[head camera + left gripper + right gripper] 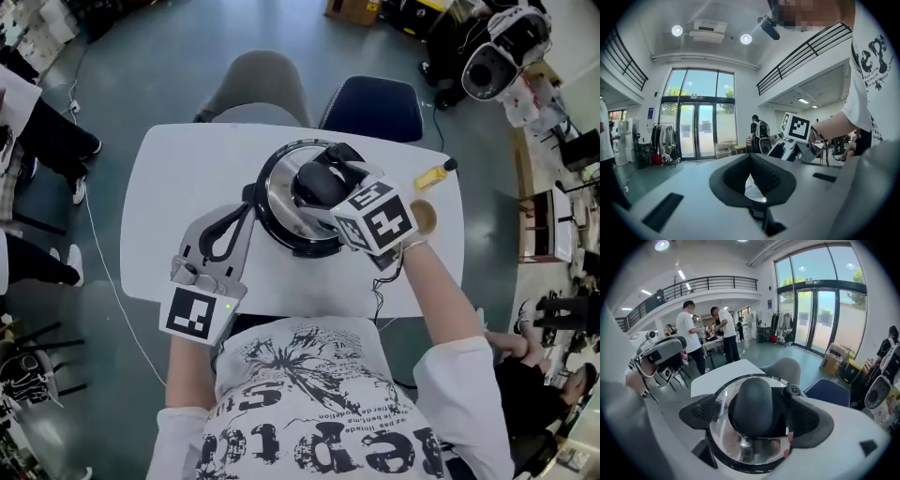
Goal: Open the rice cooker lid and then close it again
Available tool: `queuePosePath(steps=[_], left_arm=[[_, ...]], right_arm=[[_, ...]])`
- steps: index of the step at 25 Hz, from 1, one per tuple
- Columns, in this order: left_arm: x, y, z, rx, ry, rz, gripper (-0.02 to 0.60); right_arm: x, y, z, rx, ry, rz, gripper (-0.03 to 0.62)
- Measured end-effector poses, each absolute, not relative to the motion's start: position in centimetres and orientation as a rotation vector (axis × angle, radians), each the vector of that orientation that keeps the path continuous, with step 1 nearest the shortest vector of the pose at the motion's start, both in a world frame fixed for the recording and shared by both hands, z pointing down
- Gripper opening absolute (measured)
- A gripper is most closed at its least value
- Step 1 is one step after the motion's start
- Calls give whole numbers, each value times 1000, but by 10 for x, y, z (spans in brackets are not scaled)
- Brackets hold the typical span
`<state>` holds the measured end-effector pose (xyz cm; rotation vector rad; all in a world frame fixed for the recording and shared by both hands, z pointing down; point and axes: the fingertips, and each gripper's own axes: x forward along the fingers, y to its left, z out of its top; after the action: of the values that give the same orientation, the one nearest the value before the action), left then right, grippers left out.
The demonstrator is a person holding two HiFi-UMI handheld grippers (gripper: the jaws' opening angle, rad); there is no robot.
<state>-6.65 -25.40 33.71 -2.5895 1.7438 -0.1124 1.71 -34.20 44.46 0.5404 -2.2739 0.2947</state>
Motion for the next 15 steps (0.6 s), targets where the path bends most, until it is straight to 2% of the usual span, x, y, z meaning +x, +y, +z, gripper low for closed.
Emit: queuePosePath(steps=[5, 11, 13, 15], left_arm=[[-68, -262, 340, -2570, 1780, -93, 12], [-67, -262, 328, -2591, 1754, -46, 12], [-68, -261, 327, -2587, 1747, -54, 12], [-69, -259, 328, -2589, 1746, -58, 12]], right_arm=[[11, -348, 467, 458, -2140, 292, 480], [13, -355, 472, 474, -2011, 374, 377], [11, -352, 473, 461, -1982, 393, 305], [11, -351, 474, 456, -1958, 403, 305]])
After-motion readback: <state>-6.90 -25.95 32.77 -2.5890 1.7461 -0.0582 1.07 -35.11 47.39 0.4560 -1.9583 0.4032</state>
